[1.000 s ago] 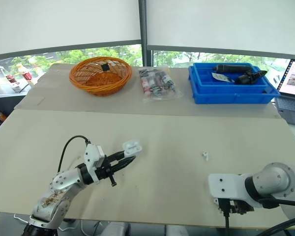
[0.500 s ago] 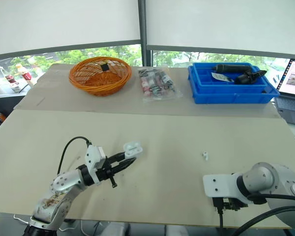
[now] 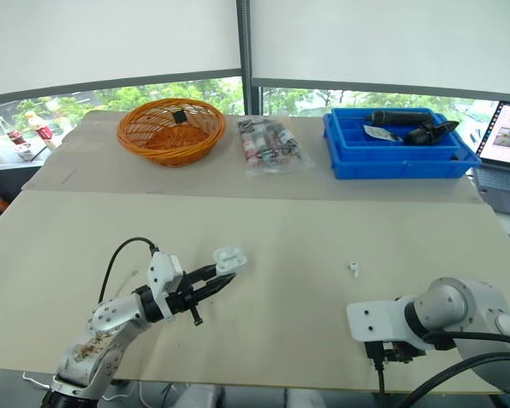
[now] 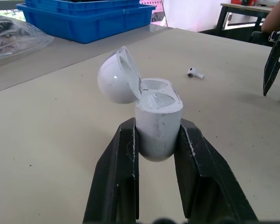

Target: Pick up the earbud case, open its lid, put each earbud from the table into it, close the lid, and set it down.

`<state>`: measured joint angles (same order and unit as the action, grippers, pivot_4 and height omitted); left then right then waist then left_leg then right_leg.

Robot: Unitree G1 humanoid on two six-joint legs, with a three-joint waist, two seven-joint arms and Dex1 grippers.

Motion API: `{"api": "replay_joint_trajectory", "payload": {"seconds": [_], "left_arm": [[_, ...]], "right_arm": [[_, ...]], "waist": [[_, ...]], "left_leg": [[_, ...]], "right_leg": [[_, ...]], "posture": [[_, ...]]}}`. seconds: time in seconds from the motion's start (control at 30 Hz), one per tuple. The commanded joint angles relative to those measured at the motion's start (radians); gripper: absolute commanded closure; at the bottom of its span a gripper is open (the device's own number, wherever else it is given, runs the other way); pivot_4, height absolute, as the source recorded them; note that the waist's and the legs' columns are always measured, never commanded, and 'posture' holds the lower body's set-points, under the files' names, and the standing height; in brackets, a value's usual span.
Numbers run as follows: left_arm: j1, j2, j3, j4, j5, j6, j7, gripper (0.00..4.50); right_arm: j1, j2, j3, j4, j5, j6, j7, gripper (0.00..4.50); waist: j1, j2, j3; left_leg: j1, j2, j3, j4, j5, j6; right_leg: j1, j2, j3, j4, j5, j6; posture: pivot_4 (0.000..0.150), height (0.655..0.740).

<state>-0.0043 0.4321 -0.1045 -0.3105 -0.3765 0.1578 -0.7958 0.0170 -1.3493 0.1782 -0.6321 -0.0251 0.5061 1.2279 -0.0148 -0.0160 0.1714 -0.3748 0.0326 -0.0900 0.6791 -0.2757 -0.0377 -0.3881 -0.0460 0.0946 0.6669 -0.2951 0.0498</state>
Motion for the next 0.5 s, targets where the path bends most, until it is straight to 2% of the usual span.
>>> {"api": "replay_joint_trajectory", "payload": {"seconds": [0.03,0.07,0.1,0.27,0.33,0.5], "left_arm": [[-0.005,-0.002,-0.002,-0.032,-0.001,-0.010,0.001,3.96],[-0.005,-0.002,-0.003,-0.032,-0.001,-0.010,0.000,3.96],[-0.005,-0.001,-0.003,-0.031,0.000,-0.010,0.000,3.96],[-0.003,0.000,-0.004,-0.031,0.002,-0.010,0.000,3.96],[-0.002,0.001,-0.005,-0.031,0.003,-0.011,0.000,3.96],[-0.006,-0.002,-0.006,-0.024,0.005,-0.014,-0.002,3.96]], "right_arm": [[-0.011,0.009,0.024,-0.006,-0.009,-0.018,0.020,1.83],[-0.017,0.013,0.030,-0.005,-0.012,-0.017,0.021,1.83],[-0.020,0.015,0.034,-0.005,-0.014,-0.016,0.022,2.08],[-0.027,0.025,0.040,-0.001,-0.025,-0.016,0.030,3.71],[-0.027,0.027,0.038,-0.001,-0.026,-0.016,0.031,4.15],[-0.033,0.029,-0.001,-0.020,0.006,0.004,0.033,4.15]], "waist": [[0.000,0.000,0.000],[0.000,0.000,0.000],[0.000,0.000,0.000],[-0.006,-0.002,-0.001],[-0.008,-0.002,-0.001],[-0.008,-0.002,-0.001]], "left_leg": [[0.000,0.000,0.000,0.000,0.000,0.000],[0.000,0.000,0.000,0.000,0.000,0.000],[0.000,0.000,0.000,0.000,0.000,0.000],[0.001,0.000,0.000,0.000,0.000,0.000],[0.001,0.001,0.000,0.000,0.000,0.000],[0.001,0.001,0.000,0.000,0.000,0.000]], "right_leg": [[0.000,0.000,0.000,0.000,0.000,0.000],[0.000,0.000,0.000,0.000,0.000,0.000],[0.000,0.000,0.000,0.000,0.000,0.000],[0.000,0.000,0.000,0.000,0.000,0.000],[0.001,0.001,0.000,0.000,0.000,-0.001],[0.001,0.001,0.000,0.000,0.001,-0.001]], "posture": [[0.150,0.6940],[0.150,0.6940],[0.150,0.6940],[0.150,0.6940],[0.150,0.6940],[0.150,0.6940]]}}
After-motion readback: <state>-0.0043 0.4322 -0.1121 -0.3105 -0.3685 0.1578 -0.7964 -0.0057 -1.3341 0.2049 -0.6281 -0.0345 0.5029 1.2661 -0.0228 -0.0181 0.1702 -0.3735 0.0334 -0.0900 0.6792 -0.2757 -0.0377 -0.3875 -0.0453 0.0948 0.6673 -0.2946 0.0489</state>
